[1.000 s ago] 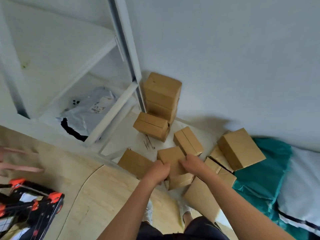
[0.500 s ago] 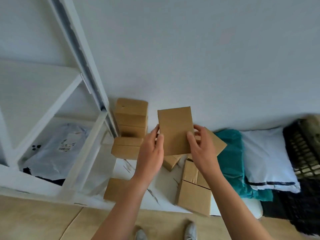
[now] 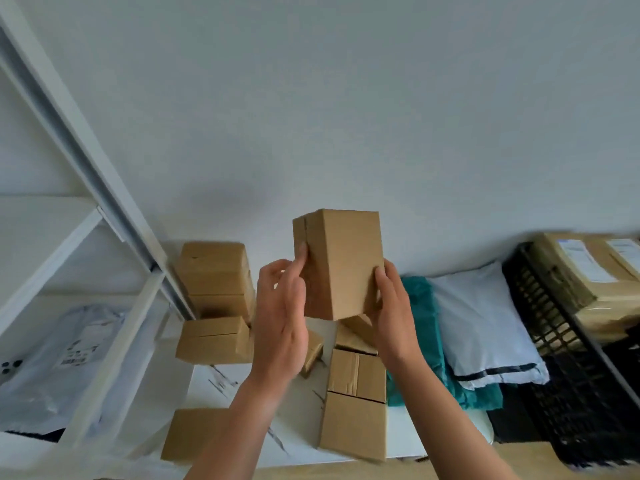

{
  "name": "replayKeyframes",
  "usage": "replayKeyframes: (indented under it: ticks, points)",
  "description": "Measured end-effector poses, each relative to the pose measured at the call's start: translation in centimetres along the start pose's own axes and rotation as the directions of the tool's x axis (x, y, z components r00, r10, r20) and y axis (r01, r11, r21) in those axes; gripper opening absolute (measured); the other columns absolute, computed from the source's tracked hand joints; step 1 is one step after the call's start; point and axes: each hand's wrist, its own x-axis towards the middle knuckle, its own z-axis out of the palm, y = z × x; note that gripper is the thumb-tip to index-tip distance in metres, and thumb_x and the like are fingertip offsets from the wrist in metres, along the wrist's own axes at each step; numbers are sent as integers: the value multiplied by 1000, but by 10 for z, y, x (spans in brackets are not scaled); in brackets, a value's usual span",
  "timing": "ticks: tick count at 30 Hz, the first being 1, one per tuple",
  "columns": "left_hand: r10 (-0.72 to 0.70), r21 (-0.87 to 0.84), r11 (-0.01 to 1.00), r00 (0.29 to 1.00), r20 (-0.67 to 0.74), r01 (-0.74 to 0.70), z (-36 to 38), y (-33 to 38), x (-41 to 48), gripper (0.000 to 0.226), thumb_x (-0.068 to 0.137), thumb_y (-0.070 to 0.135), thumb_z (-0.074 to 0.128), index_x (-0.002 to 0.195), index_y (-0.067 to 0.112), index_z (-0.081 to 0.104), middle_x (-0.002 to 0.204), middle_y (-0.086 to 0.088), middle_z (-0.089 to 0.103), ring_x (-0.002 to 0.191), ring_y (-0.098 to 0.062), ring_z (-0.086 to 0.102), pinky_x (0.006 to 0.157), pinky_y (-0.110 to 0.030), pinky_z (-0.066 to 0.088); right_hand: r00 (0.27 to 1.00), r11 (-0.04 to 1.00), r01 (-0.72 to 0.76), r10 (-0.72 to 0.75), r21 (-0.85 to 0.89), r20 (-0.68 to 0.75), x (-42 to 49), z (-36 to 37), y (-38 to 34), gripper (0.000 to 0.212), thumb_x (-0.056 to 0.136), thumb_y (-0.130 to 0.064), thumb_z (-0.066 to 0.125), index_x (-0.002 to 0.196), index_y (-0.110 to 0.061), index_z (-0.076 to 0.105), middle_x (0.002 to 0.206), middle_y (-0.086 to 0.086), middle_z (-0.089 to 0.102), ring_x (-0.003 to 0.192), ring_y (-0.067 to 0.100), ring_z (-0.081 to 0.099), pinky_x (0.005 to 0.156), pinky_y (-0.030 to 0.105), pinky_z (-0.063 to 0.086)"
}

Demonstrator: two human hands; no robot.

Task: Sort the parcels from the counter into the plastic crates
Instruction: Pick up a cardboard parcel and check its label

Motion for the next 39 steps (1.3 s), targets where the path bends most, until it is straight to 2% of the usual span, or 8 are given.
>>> replayKeyframes:
  ticks: [3, 8, 11, 15, 19, 27, 34, 39]
  points:
    - [213, 146, 964, 975, 69, -221, 14, 21, -3, 56, 109, 56, 31, 153, 28, 52, 143, -3, 43, 126, -22, 53, 99, -14, 49, 991, 948, -135, 134, 287, 21, 9, -17, -8, 39, 108, -41, 46, 131, -16, 66, 122, 18, 68, 111, 23, 62, 95, 42, 52]
    - [360, 227, 897, 925, 123, -379, 24, 35, -7, 53, 108, 50, 38, 154, 27, 51, 152, -3, 39, 139, -19, 45, 112, -12, 38, 992, 931, -119, 125, 345, 5, 9, -28, -8, 30, 110, -5, 48, 139, -12, 56, 109, -9, 68, 93, -14, 66, 78, 8, 52]
    - [266, 57, 961, 960, 84, -271, 21, 26, -4, 53, 105, 50, 44, 152, 27, 50, 152, 2, 39, 140, -20, 47, 106, -21, 49, 999, 986, -8, 16, 168, -42, 8, -21, -12, 38, 108, -43, 44, 132, -22, 64, 122, 1, 69, 113, 16, 62, 95, 36, 54]
    - [-85, -271, 958, 996, 35, 92, 15, 17, -1, 49, 97, 49, 53, 143, 38, 42, 144, 5, 55, 129, -17, 59, 91, -26, 58, 985, 986, 156, -159, -52, -59, -6, 4, -21, 27, 110, -36, 49, 136, -37, 54, 121, -24, 65, 108, -12, 60, 82, 10, 50]
    - [-237, -350, 912, 971, -21, 215, 10, 4, 1, 40, 98, 34, 45, 137, 36, 43, 123, 23, 65, 116, -12, 65, 91, -35, 58, 975, 971, 213, -218, -109, -36, -15, 20, -15, 40, 100, -43, 60, 137, -30, 51, 132, -21, 59, 117, -14, 57, 87, 14, 54]
    - [-298, -414, 878, 951, -81, 240, -15, 9, 11, 62, 92, 77, 30, 133, 45, 64, 123, -6, 65, 113, -25, 59, 96, -43, 46, 980, 980, 188, -183, -66, 77, -10, -1, -33, 46, 100, -62, 37, 122, -39, 69, 128, -12, 67, 117, 15, 61, 102, 52, 51]
    - [-86, -323, 945, 991, -99, 50, -29, 45, 20, 45, 101, 52, 47, 136, 27, 55, 149, 1, 52, 141, -27, 50, 108, -47, 50, 928, 959, 283, -265, -33, 262, -11, -5, -65, 41, 99, -46, 58, 136, -28, 54, 146, -8, 62, 138, 9, 54, 109, 33, 47]
    - [-122, -394, 912, 993, 0, 112, -28, 58, 17, 30, 102, 39, 48, 125, 20, 51, 119, 12, 72, 119, -14, 67, 84, -23, 57, 947, 959, 277, -262, -59, 187, -10, 2, -71, 46, 90, -60, 59, 127, -34, 54, 134, -11, 69, 127, 12, 62, 104, 45, 53]
